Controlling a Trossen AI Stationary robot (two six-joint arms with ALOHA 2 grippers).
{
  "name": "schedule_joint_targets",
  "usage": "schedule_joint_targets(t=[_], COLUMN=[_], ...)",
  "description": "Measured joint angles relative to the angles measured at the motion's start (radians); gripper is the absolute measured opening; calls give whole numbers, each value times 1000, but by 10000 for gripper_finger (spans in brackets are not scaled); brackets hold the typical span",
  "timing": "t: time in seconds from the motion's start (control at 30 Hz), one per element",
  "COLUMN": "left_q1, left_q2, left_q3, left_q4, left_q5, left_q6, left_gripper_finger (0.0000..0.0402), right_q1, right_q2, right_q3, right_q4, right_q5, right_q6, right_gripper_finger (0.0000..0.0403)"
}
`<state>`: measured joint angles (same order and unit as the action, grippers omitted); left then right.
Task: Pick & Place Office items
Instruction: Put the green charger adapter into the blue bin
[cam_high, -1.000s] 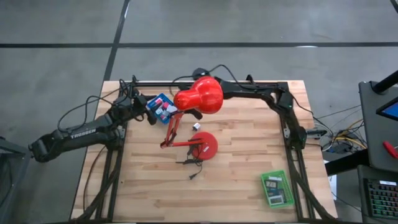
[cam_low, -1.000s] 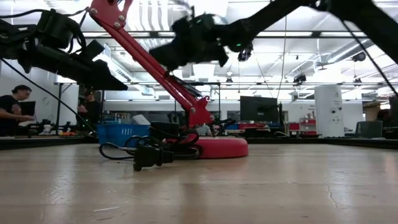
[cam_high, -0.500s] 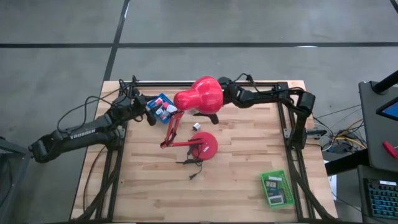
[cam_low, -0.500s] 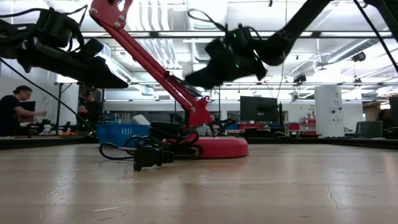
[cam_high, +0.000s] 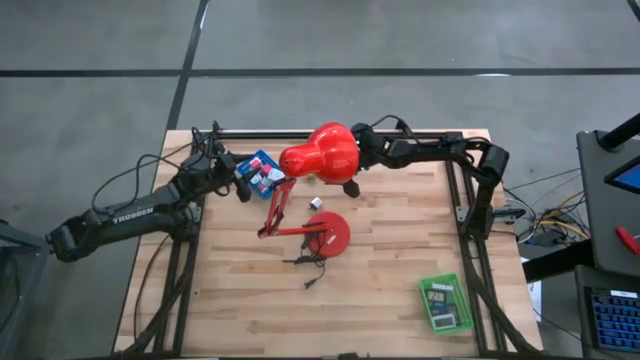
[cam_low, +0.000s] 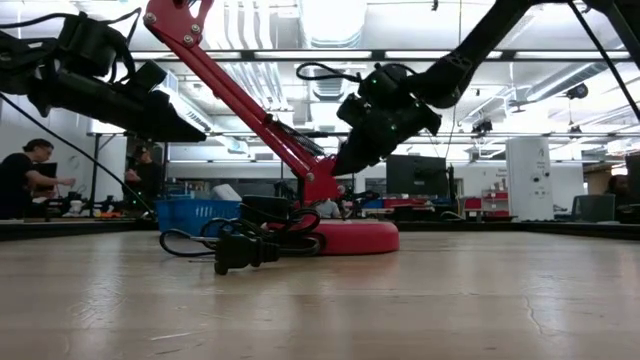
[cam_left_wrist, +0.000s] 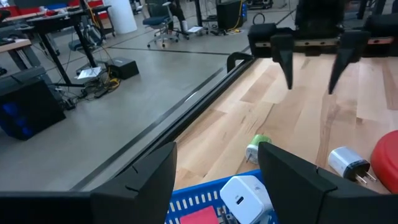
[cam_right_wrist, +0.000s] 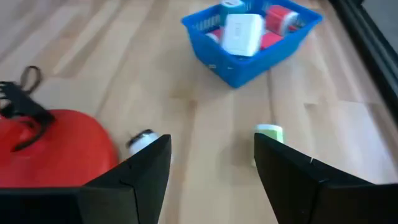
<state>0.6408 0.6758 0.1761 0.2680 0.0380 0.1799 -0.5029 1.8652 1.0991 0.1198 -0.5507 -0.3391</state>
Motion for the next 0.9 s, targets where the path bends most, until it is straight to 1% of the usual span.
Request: schedule_joint_targets(t=[0.2,0.3,0.53,0.63,0.73,0.8,0.9], left_q1=[0,0,0,0,-1,-4,-15], left_q2=[0,0,0,1,9,28,90], left_q3=[0,0,0,0,0,-1,-1], left_q4=[0,0,0,0,17,43,109], left_q5=[7,7,17,66,168,228,255], left_q6=[0,0,0,-4,-35,-55,-63], left_gripper_finger=[229,229,229,229,229,229,229], right_q1=[-34,-52,-70,-66,-55,-46,-35], right_q2=[0,1,3,25,68,96,124], right_q3=[73,85,84,84,82,81,84], right_q4=[-78,-106,-85,-37,31,79,140], right_q5=[6,31,54,45,-9,-63,-124], right_q6=[-9,-10,-13,1,26,54,76], right_gripper_finger=[224,224,224,224,224,224,224])
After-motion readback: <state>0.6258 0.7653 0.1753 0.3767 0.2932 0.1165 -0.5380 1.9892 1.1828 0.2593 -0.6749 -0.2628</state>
